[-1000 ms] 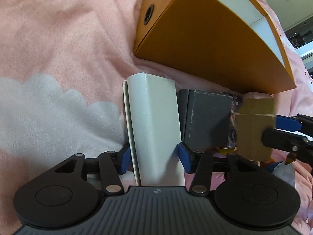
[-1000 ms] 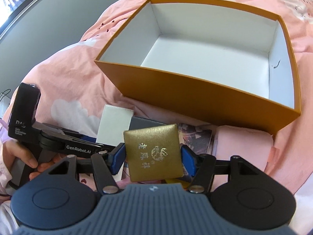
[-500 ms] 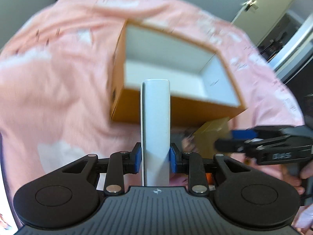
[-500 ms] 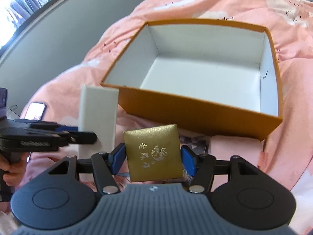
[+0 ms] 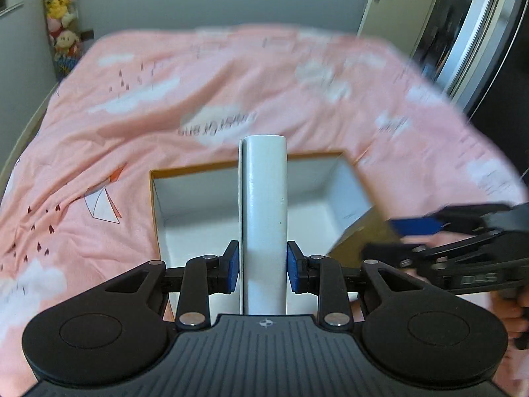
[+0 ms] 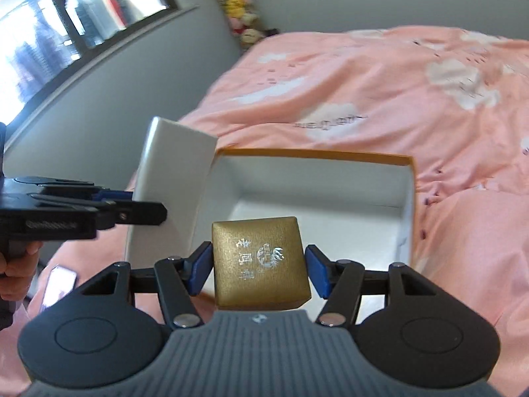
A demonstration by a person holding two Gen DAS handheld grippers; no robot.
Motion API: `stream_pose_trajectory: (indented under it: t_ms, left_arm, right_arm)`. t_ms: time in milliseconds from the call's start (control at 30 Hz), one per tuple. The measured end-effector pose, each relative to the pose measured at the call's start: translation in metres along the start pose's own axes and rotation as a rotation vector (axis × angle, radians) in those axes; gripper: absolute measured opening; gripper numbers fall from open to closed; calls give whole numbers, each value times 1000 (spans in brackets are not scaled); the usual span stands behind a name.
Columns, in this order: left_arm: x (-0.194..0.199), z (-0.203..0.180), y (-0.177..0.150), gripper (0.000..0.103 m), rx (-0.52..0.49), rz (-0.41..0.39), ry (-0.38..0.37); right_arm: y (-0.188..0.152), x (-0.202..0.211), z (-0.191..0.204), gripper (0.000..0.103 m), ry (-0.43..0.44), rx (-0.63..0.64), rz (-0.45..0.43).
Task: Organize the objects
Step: 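Carry white box with left tool and gold box with right tool into orange box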
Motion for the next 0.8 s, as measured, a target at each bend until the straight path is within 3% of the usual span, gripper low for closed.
stream_pose_trajectory:
  t_ms: [133, 267, 533, 667, 800]
  left_arm:
    - [-65, 11, -1, 33, -39, 163, 72]
    - [-106, 15, -5, 33, -100, 256, 185]
    - [-146, 4, -12, 33, -211, 344, 308]
    - [-155, -2, -10, 33, -233, 345, 350]
    - [-154, -2, -5, 38, -177, 352, 283]
  right_arm:
    - [11, -33, -27, 62, -55, -43, 40]
    - [15, -64, -47, 62, -67, -72, 100]
    - [13, -98, -60, 62, -58, -75, 168]
    - [15, -107, -63, 62, -68, -56, 180]
    - [14, -109, -62, 62, -80, -34, 192]
Point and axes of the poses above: each gripper's, at about its wrist camera, not at the fingertips, and x roughly against the way its jaws point, z to its left, y to its top, the point moved 3 cm from there along -x, roughly the way its jaws point, and after that the axes turned 10 degrees about -x, right-handed, at the moved point
